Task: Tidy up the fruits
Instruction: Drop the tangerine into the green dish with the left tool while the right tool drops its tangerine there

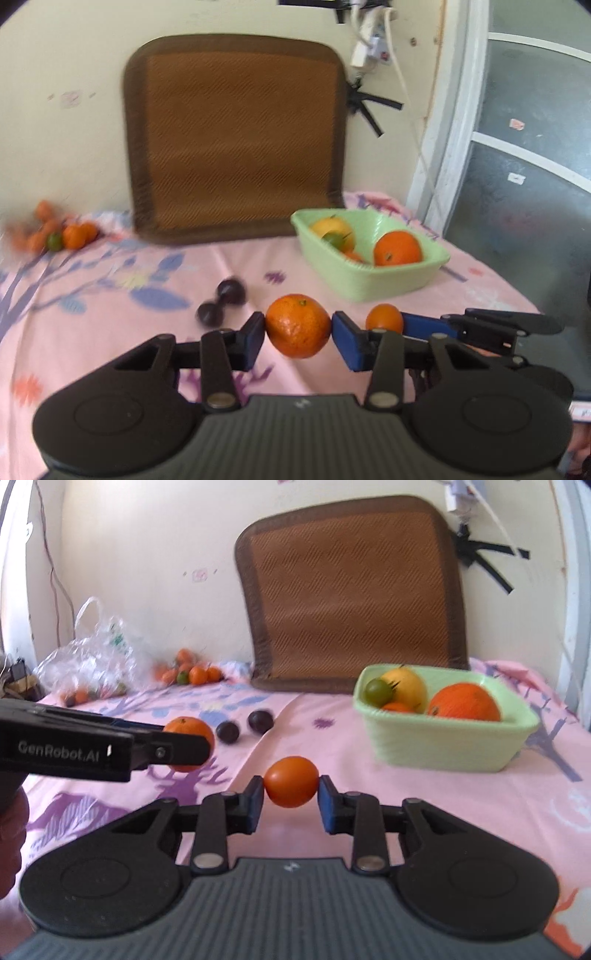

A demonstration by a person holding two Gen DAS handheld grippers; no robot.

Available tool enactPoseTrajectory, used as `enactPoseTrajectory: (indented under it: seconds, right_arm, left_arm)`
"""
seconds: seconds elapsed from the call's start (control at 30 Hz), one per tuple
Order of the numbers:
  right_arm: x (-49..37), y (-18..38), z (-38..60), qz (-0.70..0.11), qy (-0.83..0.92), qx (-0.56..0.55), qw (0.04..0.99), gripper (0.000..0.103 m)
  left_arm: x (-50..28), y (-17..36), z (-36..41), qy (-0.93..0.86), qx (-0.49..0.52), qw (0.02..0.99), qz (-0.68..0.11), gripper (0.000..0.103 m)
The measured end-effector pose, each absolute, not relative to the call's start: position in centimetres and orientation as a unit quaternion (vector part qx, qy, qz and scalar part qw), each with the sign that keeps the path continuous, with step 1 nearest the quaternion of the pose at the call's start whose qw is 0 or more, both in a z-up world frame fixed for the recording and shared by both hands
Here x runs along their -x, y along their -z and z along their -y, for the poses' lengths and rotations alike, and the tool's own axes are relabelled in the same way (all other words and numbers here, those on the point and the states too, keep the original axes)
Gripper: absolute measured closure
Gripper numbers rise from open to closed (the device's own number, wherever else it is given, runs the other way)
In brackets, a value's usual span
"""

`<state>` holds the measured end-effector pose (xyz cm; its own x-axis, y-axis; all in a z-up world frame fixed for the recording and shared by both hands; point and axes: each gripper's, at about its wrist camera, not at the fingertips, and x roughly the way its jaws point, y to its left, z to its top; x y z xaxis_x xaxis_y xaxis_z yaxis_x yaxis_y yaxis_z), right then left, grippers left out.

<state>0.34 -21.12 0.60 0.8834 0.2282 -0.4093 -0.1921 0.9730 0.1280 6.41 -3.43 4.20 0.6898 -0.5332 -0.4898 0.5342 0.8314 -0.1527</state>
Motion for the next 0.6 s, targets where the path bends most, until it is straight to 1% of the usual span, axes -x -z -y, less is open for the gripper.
enactPoseTrajectory:
  seconds: [0.13, 0.23, 0.4, 0.6]
  right_arm:
    - [-1.6, -1.7, 23.3, -0.186, -0.074, -0.042, 0.979, 0.069]
    - [-2.8, -2.0, 24.7, -0.17, -0.05, -0.035, 0.983, 0.069]
    - [-4.4, -1.5, 26.0, -0.163, -0.027, -0.023, 0.986, 0.069]
    - [-5.3, -0.5, 25.4, -0.163, -0.021, 0.002, 0.986, 0.068]
  left_arm:
    - [-9.1, -5.8, 6.8, 0.313, -0.008, 0.914, -0.258, 0.062]
    - [-11.4, -6.1, 9.0, 0.327, -0.003, 0.906, -0.267, 0.062]
    - [-14.7, -5.7, 11.6, 0.341, 0.001, 0.894, -0.29, 0.062]
    - [-16.8, -4.6, 14.0, 0.352, -0.012, 0.884, -0.306, 0.062]
